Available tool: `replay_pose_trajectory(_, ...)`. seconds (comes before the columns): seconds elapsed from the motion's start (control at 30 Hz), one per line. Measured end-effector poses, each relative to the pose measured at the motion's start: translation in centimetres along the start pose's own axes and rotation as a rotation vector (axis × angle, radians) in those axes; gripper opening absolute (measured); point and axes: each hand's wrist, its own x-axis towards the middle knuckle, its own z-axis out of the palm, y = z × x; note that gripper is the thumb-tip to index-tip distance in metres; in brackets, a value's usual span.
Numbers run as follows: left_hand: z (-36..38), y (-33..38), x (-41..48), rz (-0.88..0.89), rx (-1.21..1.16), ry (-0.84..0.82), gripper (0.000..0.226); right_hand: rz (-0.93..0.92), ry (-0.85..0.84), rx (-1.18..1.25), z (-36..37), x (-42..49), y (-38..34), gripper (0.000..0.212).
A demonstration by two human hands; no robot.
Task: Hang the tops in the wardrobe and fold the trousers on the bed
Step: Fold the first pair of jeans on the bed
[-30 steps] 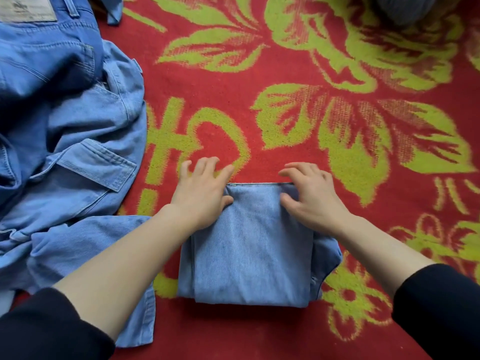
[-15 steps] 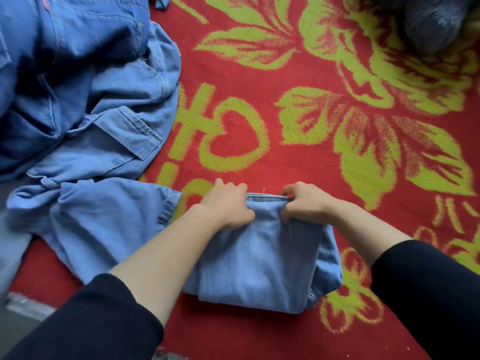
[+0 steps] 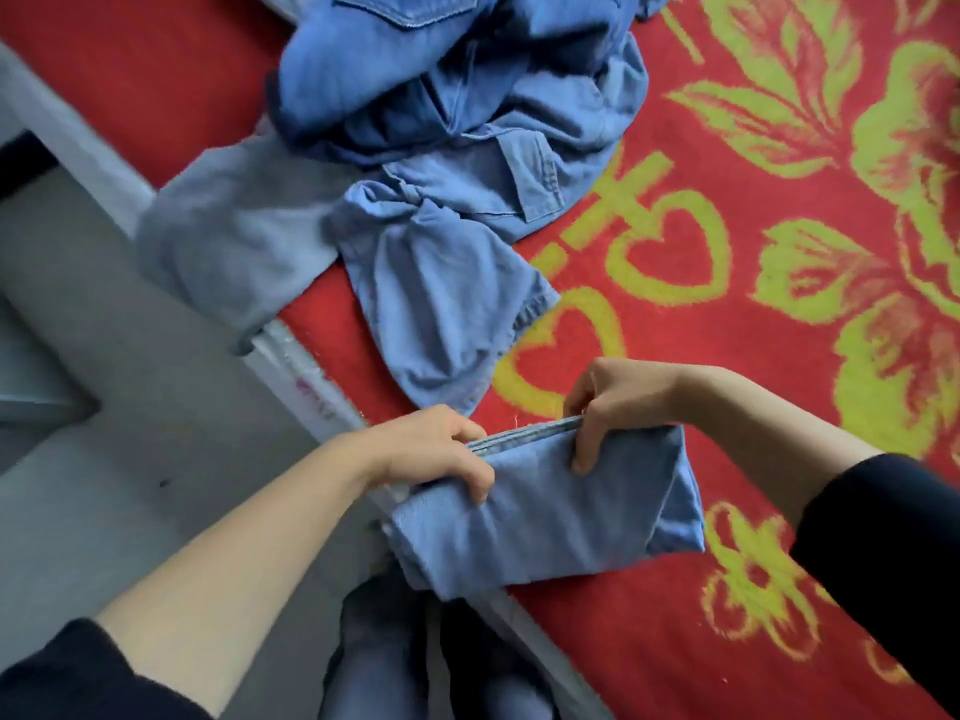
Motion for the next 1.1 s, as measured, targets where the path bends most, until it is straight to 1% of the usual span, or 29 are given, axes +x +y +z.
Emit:
replay_pose_trajectory(0.07,-0.9,-3.3,-3.2,-0.025,-0.075,0.009,0.015,-0.034,-0.070,-0.058,1.8,0.9,-4.3,0.017)
replay_pose_trajectory(0.13,-2.0,-6.6,-6.5,-0.041,-0.141,0.028,0.020,-0.068,-0.110,-0.097,3.7,2.0,-8.3,0.019)
replay_pose_trajectory(0.27,-4.2,-14.7,-13.6,-0.065,-0.221,0.135,0.024,-0.145,-0.119,-0.194,8.3,4.5,-17.8,0.025)
replay_pose_trajectory(0.33,-5.1,-19.4,-17.2,-0.055,-0.229,0.220,0.025,-0.191,-0.112,-0.270,11.2,5.7,-23.0,0.029)
replay_pose_trajectory(0.4,-5.8,-24.2,-20.7,-0.057,-0.189,0.340,0.023,-0.231,-0.070,-0.373,14.3,7.4,-28.0,0.028)
replay_pose_trajectory(0.53,-7.1,-34.3,-28.3,-0.114,-0.119,0.579,0.012,-0.293,-0.007,-0.511,21.8,10.6,-38.8,0.028)
replay_pose_trajectory(0.63,-7.8,-42.9,-34.0,-0.154,-0.159,0.712,0.009,-0.360,-0.005,-0.585,27.7,12.8,-47.4,0.025)
replay_pose_trajectory(0.67,-7.9,-45.7,-35.9,-0.173,-0.172,0.751,0.012,-0.382,-0.012,-0.600,29.7,13.5,-50.2,0.025)
replay_pose_trajectory(0.73,-8.1,-51.0,-39.7,-0.216,-0.192,0.822,0.026,-0.434,-0.031,-0.647,33.6,15.0,-55.5,0.023)
replay_pose_trajectory(0.77,-8.1,-53.4,-41.6,-0.244,-0.208,0.861,0.028,-0.463,-0.040,-0.675,35.6,15.6,-58.1,0.021)
replay_pose_trajectory(0.87,-8.1,-59.5,-46.7,-0.354,-0.244,0.966,0.020,-0.597,-0.040,-0.786,41.7,17.3,-65.1,0.015)
replay_pose_trajectory(0.97,-8.3,-64.1,-50.5,-0.474,-0.195,1.088,0.020,-0.707,-0.011,-0.902,46.5,18.5,-70.8,0.008)
replay_pose_trajectory(1.1,-9.9,-69.5,-53.5,-0.587,-0.036,1.189,0.033,-0.793,0.102,-1.049,50.6,20.0,-76.9,0.019)
